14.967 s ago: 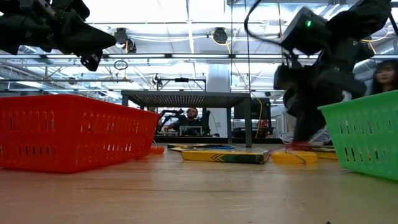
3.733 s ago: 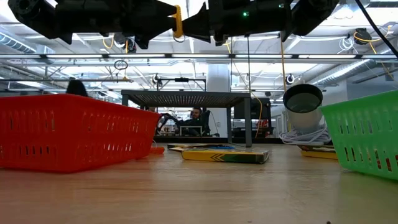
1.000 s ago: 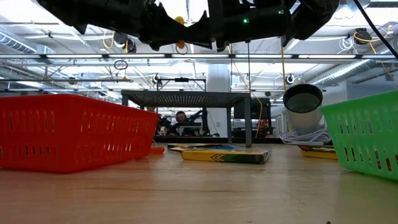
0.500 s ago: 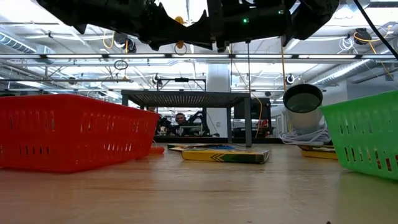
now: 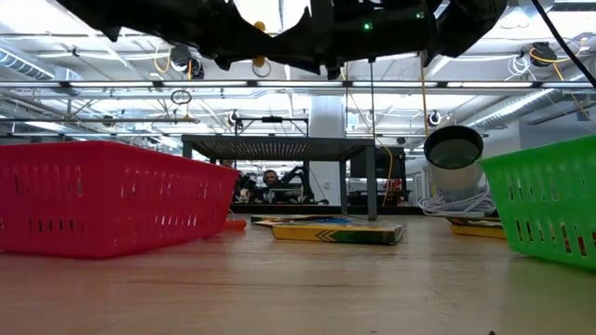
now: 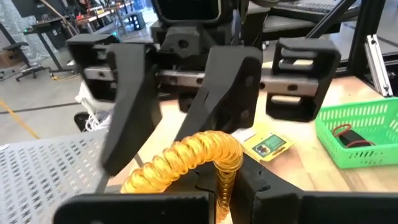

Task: Pick & Place Office Desk Supplies
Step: Put the yellow spring keychain into the blue basket

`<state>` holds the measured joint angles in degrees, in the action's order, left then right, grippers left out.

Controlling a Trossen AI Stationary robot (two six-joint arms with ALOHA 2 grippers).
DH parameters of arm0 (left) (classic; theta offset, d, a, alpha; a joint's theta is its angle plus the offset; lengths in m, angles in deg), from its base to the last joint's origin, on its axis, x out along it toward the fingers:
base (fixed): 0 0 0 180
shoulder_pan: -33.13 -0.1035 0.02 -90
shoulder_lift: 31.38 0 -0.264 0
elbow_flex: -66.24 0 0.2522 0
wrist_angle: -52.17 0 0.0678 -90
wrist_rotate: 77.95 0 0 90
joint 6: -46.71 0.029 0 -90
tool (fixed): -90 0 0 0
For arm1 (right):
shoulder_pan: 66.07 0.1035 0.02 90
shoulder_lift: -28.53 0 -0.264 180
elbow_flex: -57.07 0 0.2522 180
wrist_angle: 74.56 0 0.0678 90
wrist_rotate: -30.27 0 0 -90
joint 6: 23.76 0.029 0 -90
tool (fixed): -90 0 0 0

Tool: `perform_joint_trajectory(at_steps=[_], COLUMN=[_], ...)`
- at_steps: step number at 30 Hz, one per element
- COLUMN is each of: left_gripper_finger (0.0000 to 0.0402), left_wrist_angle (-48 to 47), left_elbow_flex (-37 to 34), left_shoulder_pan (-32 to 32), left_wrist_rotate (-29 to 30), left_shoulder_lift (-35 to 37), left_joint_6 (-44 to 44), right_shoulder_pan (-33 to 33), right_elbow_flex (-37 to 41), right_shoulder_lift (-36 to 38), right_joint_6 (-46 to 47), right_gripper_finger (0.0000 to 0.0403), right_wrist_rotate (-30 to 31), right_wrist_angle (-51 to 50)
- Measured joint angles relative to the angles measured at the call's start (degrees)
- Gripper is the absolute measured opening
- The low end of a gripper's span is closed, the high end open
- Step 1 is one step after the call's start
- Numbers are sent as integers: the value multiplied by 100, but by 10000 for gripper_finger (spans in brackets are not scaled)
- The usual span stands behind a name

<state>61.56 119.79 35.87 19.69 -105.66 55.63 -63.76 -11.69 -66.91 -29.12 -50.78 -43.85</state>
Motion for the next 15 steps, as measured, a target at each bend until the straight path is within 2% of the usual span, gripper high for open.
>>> perform_joint_trajectory(at_steps=[9, 15], left_gripper_finger=[12, 12], left_wrist_angle=[-1023, -2323], left_elbow_flex=[0, 4], left_shoulder_pan=[0, 29], left_wrist_rotate=[163, -54], left_shoulder_lift=[653, 1248], left_joint_6=[-84, -633], right_shoulder_pan=[22, 48], right_elbow_flex=[3, 2], right_shoulder_lift=[335, 452], right_joint_6=[17, -11], right_gripper_finger=[132, 133], right_wrist_rotate=[-169, -102], right_wrist_angle=[-458, -674])
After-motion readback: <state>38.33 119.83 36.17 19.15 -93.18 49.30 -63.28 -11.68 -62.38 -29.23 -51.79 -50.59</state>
